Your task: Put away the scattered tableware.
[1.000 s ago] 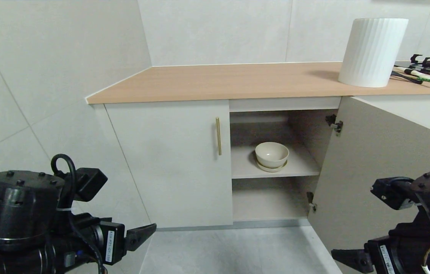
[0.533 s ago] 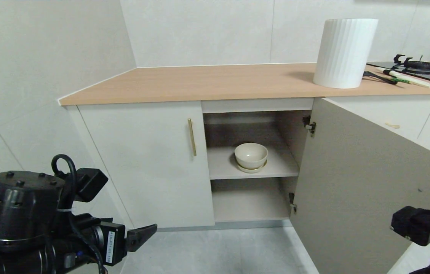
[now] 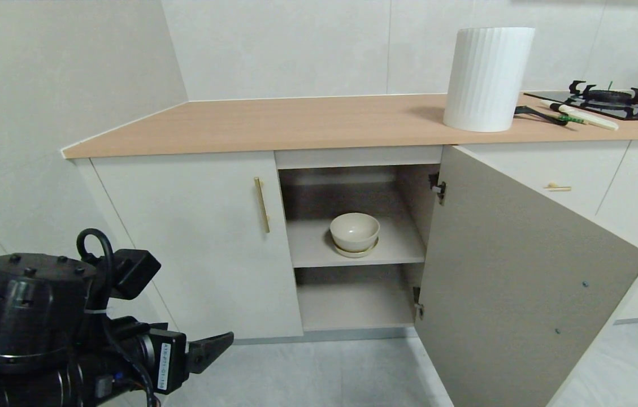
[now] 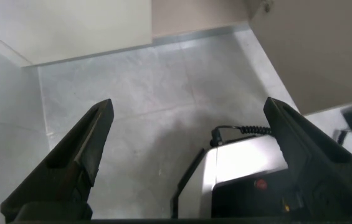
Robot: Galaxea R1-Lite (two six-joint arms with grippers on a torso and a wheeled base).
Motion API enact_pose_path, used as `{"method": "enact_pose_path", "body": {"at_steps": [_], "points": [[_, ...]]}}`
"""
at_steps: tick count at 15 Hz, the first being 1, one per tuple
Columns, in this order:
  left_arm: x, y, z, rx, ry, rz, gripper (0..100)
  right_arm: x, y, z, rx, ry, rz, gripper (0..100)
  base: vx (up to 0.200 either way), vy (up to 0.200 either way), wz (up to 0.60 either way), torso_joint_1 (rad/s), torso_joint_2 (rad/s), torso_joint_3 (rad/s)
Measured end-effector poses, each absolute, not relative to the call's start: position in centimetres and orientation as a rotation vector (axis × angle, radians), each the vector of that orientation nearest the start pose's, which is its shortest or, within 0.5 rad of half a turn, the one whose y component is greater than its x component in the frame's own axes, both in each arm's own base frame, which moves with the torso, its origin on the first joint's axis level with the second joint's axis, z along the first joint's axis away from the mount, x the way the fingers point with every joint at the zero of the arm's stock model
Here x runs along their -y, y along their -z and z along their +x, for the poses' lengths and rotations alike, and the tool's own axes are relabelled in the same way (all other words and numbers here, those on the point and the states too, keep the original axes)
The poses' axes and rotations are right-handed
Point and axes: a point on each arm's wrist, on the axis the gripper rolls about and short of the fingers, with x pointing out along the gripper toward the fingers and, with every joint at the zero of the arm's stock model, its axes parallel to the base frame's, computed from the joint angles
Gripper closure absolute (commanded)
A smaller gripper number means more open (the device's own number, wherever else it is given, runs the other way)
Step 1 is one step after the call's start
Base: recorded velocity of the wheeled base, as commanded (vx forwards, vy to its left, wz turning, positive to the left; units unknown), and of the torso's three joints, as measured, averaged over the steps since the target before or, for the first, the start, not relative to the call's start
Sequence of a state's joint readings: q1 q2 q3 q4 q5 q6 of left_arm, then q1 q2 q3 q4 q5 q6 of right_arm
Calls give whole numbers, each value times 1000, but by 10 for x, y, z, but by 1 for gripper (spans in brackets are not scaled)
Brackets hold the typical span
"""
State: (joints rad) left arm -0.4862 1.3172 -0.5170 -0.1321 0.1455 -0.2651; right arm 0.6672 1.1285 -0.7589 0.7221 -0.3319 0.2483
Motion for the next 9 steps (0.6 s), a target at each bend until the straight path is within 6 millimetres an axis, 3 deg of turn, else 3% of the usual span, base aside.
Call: {"method": "enact_pose_path", "body": {"at_steps": [9], "points": [[81,-153,161,-679,242,-44,0,-21,-211,106,-860,99,-239,0,0,0,0,0,0,0]]}}
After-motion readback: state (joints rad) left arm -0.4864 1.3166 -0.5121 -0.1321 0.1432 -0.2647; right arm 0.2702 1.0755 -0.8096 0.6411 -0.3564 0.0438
